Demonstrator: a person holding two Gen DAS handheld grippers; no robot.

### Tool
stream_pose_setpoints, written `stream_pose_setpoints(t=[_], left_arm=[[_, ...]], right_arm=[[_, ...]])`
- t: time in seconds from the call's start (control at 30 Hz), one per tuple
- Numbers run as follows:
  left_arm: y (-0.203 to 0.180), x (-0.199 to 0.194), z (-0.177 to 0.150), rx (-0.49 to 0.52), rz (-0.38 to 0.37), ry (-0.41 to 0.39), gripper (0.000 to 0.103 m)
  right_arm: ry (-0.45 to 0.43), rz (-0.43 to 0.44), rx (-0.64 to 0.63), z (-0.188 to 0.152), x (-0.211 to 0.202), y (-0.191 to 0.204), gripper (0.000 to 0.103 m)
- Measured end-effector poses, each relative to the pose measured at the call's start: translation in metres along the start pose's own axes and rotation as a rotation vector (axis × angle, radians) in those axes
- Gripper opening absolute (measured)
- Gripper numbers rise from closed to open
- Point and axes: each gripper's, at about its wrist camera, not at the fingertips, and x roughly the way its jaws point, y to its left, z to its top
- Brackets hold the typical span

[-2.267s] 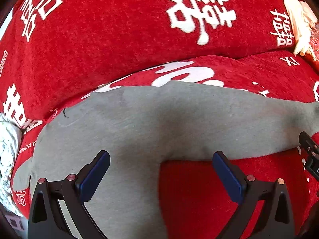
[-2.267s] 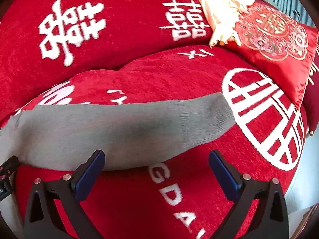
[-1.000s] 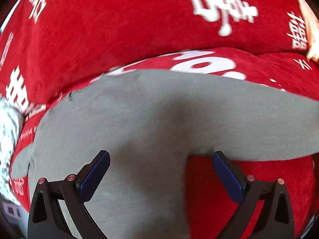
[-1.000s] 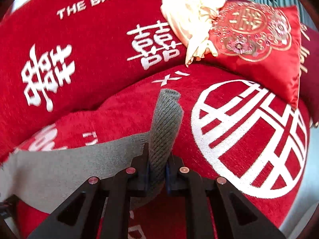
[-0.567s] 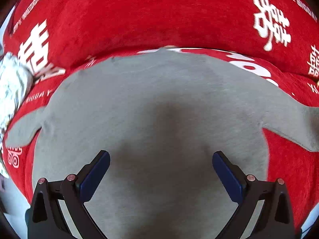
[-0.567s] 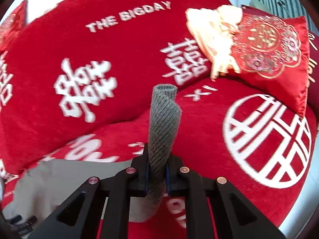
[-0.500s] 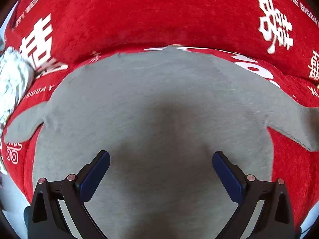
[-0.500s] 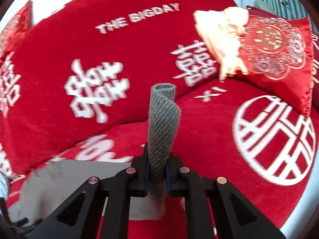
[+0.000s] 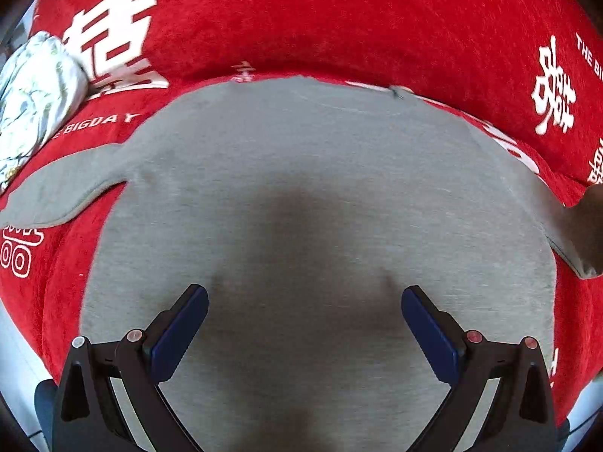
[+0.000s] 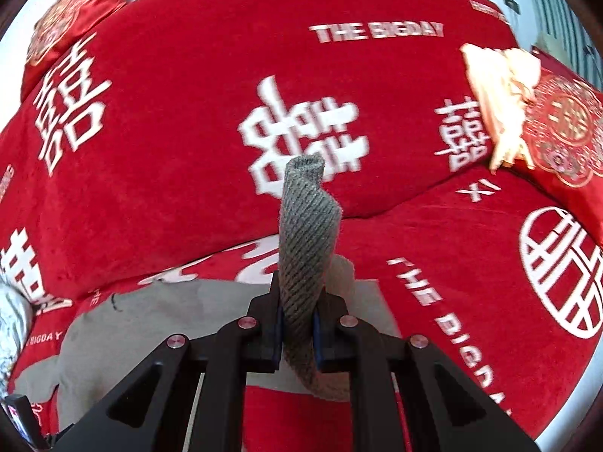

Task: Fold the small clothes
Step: 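Lift the sleeve with the right gripper and carry it across the sweater body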

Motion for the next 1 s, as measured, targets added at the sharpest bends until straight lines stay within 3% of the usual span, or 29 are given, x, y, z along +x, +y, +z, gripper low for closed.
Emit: stream_pose_setpoints(t=[0.23, 0.6, 1.0], left_arm=[[0.036, -0.008, -0.004, -0.006, -0.025, -0.066, 0.103], [0.082, 0.003, -0.013, -0.058, -0.063, -0.049, 0.103], [0.107, -0.009, -0.024, -0.056, -0.09, -0.079, 0.103]], right_arm=[[0.015, 0.037, -0.102, -0.012, 0.008, 0.076, 0.013], [0.054, 0.052, -0.224, -0.04, 0.03, 0.171, 0.013], [0.087, 0.095, -0.36, -0.079, 0.049, 0.264, 0.013]])
